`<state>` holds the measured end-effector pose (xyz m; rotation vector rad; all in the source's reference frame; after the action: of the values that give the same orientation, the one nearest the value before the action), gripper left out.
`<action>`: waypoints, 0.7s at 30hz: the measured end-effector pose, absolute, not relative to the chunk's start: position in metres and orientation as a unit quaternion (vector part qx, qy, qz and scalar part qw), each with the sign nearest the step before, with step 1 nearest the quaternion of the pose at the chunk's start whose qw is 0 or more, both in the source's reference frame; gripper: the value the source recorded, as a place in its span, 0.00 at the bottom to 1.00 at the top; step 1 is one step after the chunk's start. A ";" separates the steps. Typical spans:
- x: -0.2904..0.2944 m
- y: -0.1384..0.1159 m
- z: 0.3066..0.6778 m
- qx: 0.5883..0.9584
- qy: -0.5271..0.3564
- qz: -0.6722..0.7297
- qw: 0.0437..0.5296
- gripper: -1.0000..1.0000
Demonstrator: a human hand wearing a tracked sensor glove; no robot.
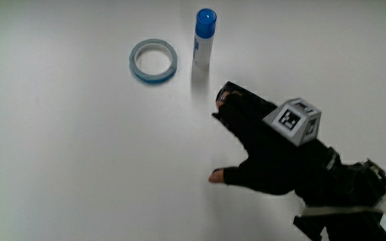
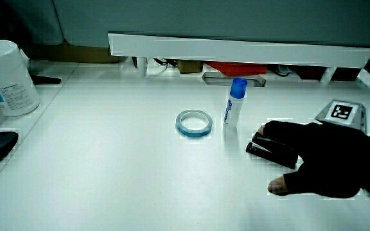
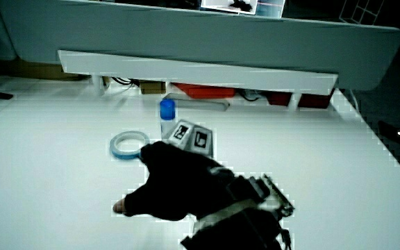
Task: Pick stapper
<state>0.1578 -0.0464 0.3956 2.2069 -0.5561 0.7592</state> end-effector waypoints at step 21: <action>0.182 -0.109 0.466 0.842 -0.081 0.358 0.397 0.50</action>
<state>0.1822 -0.1085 0.4657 2.1326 -0.2049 0.9061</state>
